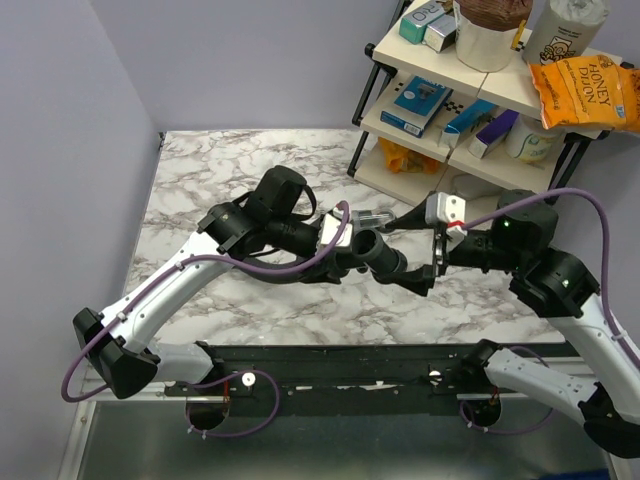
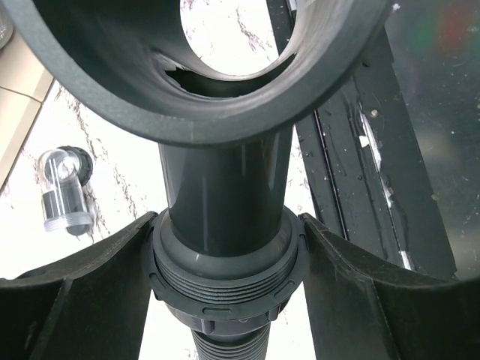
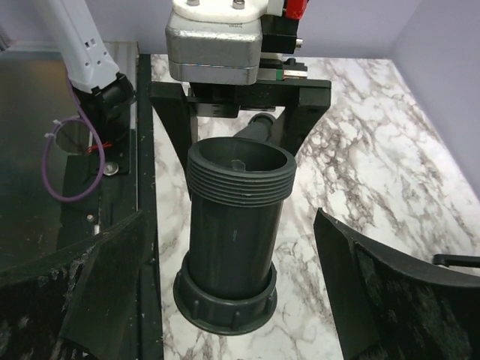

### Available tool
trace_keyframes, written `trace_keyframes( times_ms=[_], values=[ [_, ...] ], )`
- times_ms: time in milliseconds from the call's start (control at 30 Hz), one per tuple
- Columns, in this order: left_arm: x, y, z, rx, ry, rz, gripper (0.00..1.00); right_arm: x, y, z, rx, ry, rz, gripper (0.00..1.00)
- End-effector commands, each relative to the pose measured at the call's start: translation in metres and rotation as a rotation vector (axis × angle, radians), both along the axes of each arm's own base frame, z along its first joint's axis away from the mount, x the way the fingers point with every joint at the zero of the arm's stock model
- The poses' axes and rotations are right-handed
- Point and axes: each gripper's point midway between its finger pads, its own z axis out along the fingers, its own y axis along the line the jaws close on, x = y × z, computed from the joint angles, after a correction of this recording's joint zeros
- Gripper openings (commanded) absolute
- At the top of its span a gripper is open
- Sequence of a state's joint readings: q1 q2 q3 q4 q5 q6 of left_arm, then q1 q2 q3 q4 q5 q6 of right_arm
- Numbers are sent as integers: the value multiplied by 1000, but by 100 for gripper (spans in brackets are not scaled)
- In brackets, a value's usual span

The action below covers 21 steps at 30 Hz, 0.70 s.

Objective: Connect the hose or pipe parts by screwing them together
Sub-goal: Pick up the pipeline from the center of the board, then install the adaptor on the pipeline.

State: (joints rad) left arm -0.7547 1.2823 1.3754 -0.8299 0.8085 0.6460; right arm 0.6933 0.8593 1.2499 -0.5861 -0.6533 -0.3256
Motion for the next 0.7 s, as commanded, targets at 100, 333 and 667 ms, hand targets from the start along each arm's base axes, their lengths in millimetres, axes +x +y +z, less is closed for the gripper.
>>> trace_keyframes(
  times_ms=[100,333,667],
  values=[
    [5,-2,13,-45,-100,3,0,9,20,-11,-1,120,34,97],
    [30,-6,17,-49,-184,105,0,16,27,-19,15,225,-3,62],
    [73,-1,36,-71,-357,292,0,41,23,-23,94,442,-242,13]
  ],
)
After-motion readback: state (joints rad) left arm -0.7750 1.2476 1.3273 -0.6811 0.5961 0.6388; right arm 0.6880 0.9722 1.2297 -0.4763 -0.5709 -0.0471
